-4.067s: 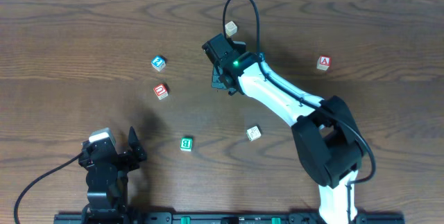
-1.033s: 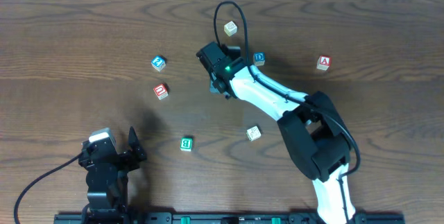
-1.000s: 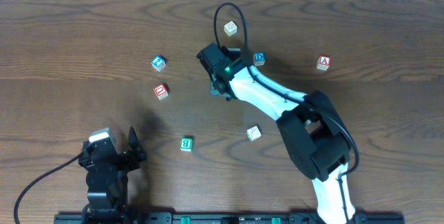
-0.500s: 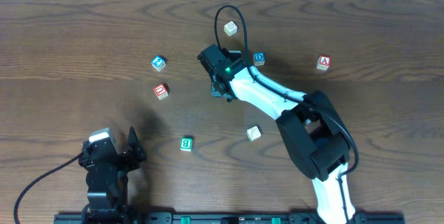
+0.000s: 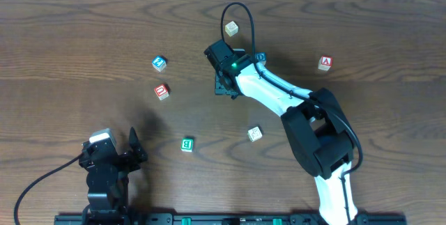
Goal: Spell out Ai2
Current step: 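Lower the I block onto table center and open right gripper, then move right gripper to the red-lettered A block at right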
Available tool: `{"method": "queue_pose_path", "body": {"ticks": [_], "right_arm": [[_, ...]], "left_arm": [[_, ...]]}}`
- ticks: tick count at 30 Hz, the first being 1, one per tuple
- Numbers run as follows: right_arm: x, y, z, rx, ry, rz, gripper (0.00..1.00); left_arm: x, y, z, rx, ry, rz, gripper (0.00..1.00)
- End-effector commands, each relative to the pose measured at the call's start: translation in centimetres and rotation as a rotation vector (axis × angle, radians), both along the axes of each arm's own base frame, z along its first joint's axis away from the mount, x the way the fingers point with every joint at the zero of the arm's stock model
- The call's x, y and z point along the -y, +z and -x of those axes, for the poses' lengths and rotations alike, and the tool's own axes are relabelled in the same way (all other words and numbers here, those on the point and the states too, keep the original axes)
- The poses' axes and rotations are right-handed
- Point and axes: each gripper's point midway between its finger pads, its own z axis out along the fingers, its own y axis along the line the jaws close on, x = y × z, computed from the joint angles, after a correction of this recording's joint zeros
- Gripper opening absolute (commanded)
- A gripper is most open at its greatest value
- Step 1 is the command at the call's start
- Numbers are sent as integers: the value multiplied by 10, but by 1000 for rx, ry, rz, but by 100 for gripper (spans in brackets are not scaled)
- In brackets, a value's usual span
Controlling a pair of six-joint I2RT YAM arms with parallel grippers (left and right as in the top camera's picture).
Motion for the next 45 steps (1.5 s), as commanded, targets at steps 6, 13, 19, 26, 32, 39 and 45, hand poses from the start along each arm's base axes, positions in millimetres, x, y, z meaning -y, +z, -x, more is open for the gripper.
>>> {"method": "queue_pose_path", "body": {"ticks": [6,13,19,26,32,39,45], "right_arm": [[-11,29,-16,51,53,-42,69],[-12,105,-40,189,88,-90,77],[5,205,-57,398,97,-67,79],[36,240,-54,456,44,-37,25],[77,228,-52,394,-24,66,64],[141,220,-60,348,-127,170,92],[181,207,-69,300,-205,128,99]], "left_arm": [[-3,-8,1,-21,11,-23,95],[-3,-8,1,-21,11,-23,95],[-3,-8,1,-21,11,-23,95],[-3,-8,1,-21,11,-23,95],[-3,-8,1,-21,11,-23,95],[-3,-8,1,-21,11,-23,95],[-3,-8,1,-21,11,-23,95]]}}
